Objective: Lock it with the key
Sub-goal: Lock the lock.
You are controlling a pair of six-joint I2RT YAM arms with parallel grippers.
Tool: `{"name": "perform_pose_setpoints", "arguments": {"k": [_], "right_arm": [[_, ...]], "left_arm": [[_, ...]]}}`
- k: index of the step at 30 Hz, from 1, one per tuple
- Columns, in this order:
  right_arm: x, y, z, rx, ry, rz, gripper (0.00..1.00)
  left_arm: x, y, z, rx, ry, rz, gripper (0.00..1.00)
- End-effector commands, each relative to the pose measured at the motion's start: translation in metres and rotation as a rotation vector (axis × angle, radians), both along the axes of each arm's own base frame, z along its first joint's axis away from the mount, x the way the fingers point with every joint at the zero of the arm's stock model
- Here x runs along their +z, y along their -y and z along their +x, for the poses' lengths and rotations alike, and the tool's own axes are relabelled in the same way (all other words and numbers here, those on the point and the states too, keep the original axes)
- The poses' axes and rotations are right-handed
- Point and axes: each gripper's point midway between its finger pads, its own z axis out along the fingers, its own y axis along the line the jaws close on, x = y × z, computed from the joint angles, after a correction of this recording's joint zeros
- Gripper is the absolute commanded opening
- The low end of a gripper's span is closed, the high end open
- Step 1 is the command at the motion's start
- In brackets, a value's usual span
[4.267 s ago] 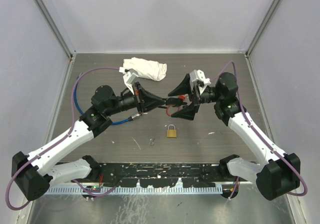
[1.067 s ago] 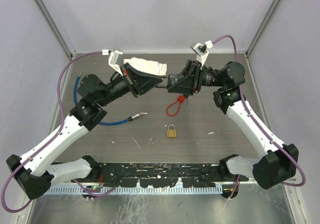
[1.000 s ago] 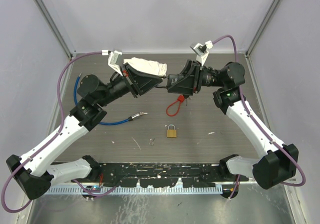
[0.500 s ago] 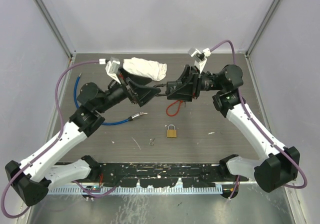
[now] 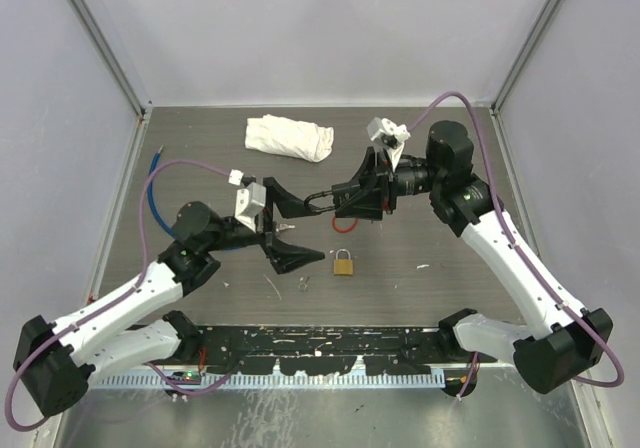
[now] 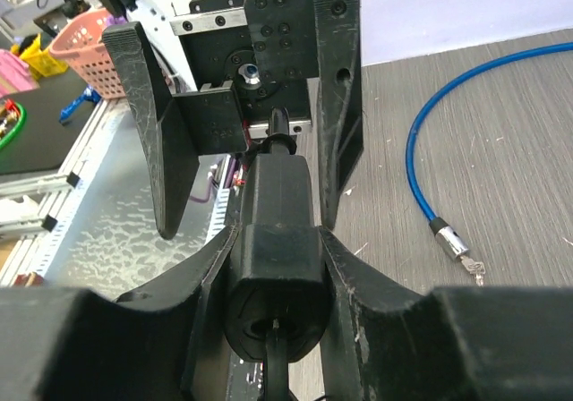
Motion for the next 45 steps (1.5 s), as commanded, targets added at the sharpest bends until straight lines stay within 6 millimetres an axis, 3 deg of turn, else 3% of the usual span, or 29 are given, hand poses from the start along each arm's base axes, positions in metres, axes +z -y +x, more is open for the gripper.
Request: {"name": "perform_pose_setpoints", "arguments": {"k": [1,7,17,28,33,39,45], "right_arm": [[0.021,0.000,-0.013,0.008,0.204,0.021,0.01],[0.007,-0.007,-0.015,0.018,0.221,0.010,0.01],[0.012,-0.014,-0.006,-0.032,0.286,0.014,0.01],[0.030,-0.011,-0.002,-0.078,0.364,0.015,0.01],[0.030,-0.016,-0.008,-0.047,0.362,0.022,0.01],[0.026,-0.018,-0.010,-0.041,0.358,0.017,0.01],[0.007,-0.026,-0.010,-0.034,0.344,-0.012,0.01]], "left_arm": [[0.030,0.007,0.004,0.015,0.212,-0.099,0.98],[0.034,0.024,0.008,-0.001,0.208,-0.153,0.98],[0.022,0.038,0.014,0.031,0.192,-0.168,0.98],[-0.001,0.045,0.003,-0.054,0.182,-0.144,0.98],[-0.002,0.050,0.004,-0.079,0.164,-0.151,0.98],[-0.001,0.055,0.003,-0.101,0.150,-0.162,0.98],[-0.004,0.066,-0.001,-0.141,0.129,-0.152,0.99]]}}
